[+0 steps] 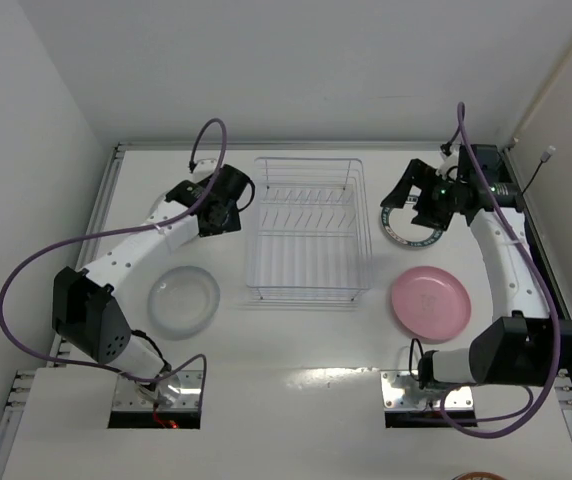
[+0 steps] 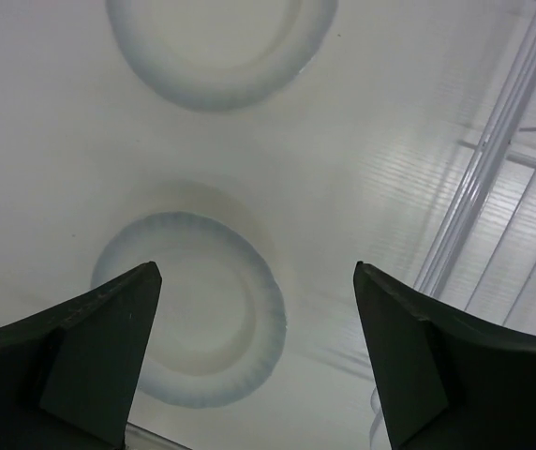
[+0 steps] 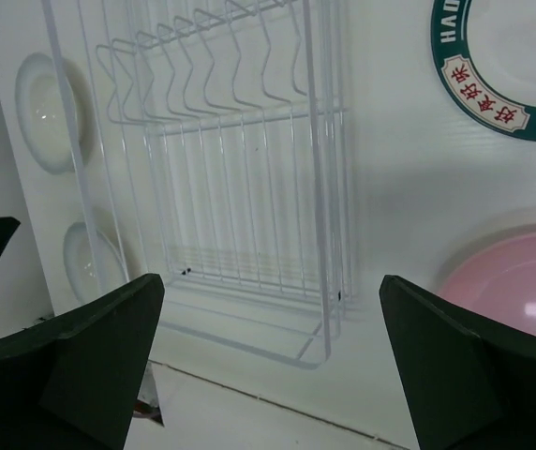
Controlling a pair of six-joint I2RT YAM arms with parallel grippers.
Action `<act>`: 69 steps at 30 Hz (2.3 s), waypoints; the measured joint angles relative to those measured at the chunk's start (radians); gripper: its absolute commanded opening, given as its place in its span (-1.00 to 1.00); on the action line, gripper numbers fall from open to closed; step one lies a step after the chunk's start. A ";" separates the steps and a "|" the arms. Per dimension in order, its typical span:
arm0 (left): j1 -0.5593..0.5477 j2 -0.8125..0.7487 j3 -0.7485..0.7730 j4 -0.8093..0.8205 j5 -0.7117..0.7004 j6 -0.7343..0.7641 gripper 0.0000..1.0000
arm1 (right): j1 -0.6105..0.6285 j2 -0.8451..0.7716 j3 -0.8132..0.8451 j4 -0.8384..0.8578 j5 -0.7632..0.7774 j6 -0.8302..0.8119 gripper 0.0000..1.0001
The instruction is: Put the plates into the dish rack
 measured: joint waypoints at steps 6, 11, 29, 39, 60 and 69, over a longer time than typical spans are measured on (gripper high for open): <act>0.008 0.026 0.084 -0.032 -0.047 -0.021 0.66 | 0.018 0.000 0.011 -0.025 -0.042 -0.025 0.99; 0.069 0.174 0.259 -0.048 -0.070 -0.055 0.66 | 0.031 0.029 0.114 -0.090 -0.085 -0.072 0.99; 0.225 0.679 0.603 -0.057 0.047 -0.036 0.71 | 0.035 0.009 0.169 -0.210 -0.076 -0.161 0.99; 0.232 0.798 0.685 0.020 0.167 0.049 0.71 | 0.036 -0.026 0.055 -0.165 -0.089 -0.159 0.99; 0.275 0.891 0.674 -0.027 0.066 0.036 0.04 | 0.036 0.069 0.057 -0.173 -0.103 -0.180 0.99; 0.301 0.900 0.690 -0.059 0.058 0.096 -1.00 | 0.036 0.110 0.079 -0.190 -0.096 -0.180 0.99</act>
